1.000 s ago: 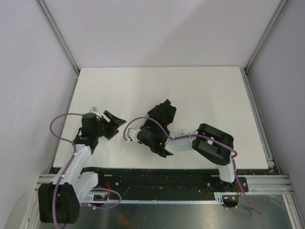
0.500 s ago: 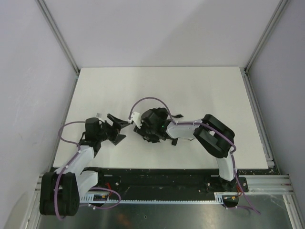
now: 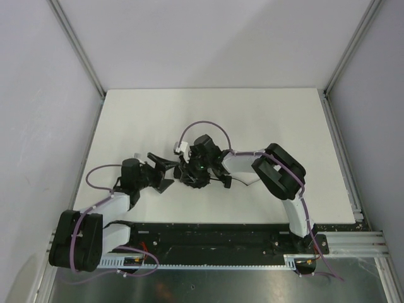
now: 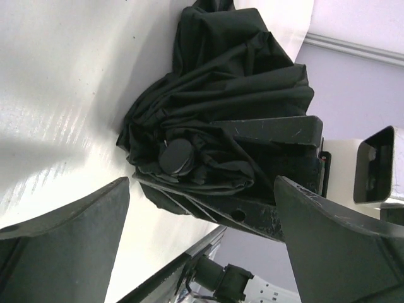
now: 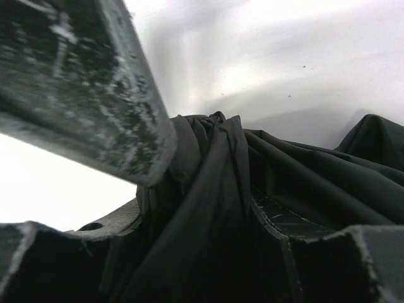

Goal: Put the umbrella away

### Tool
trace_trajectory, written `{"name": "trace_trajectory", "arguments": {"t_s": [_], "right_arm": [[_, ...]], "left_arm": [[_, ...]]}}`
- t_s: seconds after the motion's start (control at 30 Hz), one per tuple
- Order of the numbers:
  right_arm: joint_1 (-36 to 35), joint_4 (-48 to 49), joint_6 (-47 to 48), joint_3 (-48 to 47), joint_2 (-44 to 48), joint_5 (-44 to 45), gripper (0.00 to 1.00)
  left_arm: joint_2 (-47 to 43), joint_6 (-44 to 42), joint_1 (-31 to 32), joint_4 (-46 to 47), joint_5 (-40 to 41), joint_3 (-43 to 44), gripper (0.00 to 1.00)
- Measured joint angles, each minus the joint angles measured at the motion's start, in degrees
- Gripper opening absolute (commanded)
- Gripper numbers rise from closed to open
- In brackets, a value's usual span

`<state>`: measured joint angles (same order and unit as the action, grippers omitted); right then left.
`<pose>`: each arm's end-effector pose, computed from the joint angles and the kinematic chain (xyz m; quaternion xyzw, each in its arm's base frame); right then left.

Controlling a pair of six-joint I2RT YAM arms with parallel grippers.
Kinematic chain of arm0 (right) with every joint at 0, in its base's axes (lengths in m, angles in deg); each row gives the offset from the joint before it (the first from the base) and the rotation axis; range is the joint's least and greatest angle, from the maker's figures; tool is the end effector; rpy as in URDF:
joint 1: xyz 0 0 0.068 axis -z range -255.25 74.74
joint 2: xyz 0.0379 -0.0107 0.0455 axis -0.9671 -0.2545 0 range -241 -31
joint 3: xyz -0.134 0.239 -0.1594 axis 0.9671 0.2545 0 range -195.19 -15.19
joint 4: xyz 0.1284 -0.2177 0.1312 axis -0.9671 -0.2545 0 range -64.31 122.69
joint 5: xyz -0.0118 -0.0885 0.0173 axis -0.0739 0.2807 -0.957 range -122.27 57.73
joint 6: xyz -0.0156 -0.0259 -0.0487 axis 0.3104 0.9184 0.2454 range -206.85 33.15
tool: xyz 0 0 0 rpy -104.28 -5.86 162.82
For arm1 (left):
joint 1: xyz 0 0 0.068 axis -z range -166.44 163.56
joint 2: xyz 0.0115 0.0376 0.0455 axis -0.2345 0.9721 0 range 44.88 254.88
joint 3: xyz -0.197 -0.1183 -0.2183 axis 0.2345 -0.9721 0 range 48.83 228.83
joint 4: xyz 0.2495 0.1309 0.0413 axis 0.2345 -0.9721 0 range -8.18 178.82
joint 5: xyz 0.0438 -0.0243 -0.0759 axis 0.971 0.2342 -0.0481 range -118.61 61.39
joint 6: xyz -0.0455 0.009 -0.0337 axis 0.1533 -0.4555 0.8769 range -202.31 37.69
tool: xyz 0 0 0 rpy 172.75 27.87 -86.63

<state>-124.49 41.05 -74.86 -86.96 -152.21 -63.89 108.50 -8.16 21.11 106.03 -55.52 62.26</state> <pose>0.2994 0.3798 0.1409 -0.5430 0.6963 0.3623 0.2984 0.1898 -0.0438 0.1619 -0.3763 0.7752 -0.4584 0.2175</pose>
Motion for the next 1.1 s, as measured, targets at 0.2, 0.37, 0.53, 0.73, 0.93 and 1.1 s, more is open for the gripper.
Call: {"name": "trace_trajectory", "arguments": {"t_s": [0.2,0.37,0.53,0.73,0.93,1.1], "right_arm": [[1.55,1.86,-1.40,0.00,-0.85,-5.57,0.00],[2.56,2.51,-2.14,-0.02,-1.18,-9.53,0.00],[3.37,2.56,-2.58,-0.15,-1.64,-12.68,0.00],[4.70,2.54,-3.34,-0.22,-1.84,-13.94,0.00],[5.29,2.54,-3.37,-0.35,-1.97,-14.62,0.00],[5.16,2.54,-4.48,-0.37,-1.64,-13.42,0.17]], "left_arm": [[4.35,0.85,2.45,2.16,2.80,-0.02,0.99],[7.96,0.72,6.95,5.55,6.95,-0.02,0.99],[11.87,0.76,9.97,11.56,10.91,0.00,0.94],[19.56,1.18,10.73,21.57,12.33,0.00,0.55],[23.74,2.12,11.98,29.79,16.13,-2.21,0.16],[25.16,2.05,12.22,32.81,17.22,-2.82,0.09]]}}
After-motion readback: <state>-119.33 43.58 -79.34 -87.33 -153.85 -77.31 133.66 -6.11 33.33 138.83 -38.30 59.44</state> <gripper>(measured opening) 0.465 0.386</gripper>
